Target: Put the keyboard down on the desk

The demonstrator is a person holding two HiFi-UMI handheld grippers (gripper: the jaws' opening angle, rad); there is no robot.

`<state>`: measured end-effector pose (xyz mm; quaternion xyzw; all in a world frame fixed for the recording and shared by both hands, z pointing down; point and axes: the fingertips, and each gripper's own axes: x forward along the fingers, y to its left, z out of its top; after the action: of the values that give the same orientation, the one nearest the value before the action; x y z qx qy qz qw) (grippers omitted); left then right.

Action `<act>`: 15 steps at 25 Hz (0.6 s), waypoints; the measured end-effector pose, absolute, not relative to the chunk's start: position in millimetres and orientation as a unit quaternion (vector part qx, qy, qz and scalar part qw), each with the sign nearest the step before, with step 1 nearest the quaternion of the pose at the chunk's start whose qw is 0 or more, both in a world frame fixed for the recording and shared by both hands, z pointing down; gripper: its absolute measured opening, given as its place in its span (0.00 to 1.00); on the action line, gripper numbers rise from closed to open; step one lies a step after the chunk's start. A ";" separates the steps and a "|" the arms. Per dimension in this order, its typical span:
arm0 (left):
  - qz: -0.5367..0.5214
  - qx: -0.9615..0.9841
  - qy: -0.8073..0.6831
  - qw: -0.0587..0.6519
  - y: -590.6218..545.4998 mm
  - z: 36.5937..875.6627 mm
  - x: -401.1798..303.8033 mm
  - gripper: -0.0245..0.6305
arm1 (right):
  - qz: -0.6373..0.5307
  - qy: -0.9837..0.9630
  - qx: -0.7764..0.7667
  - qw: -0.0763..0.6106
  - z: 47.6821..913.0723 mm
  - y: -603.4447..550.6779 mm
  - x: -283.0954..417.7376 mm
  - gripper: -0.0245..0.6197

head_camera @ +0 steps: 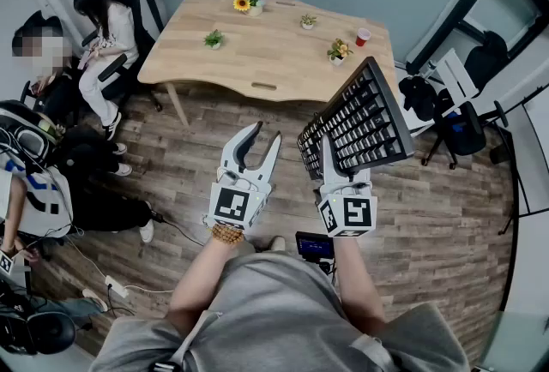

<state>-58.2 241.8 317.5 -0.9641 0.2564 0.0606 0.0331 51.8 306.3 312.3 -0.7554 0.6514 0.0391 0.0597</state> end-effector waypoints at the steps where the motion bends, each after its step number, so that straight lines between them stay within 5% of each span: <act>1: 0.059 -0.964 0.259 0.033 244.3 320.0 -56.8 0.25 | 0.035 0.653 -0.754 0.063 314.0 308.3 54.2 0.22; 15: 0.036 -0.962 0.268 0.025 238.8 349.8 -44.7 0.25 | -0.004 0.665 -0.742 0.083 335.9 292.2 72.2 0.22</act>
<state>-44.7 238.8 349.8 -0.9625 0.2678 0.0360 0.0254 72.2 292.2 335.9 -0.7421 0.6651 -0.0039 0.0830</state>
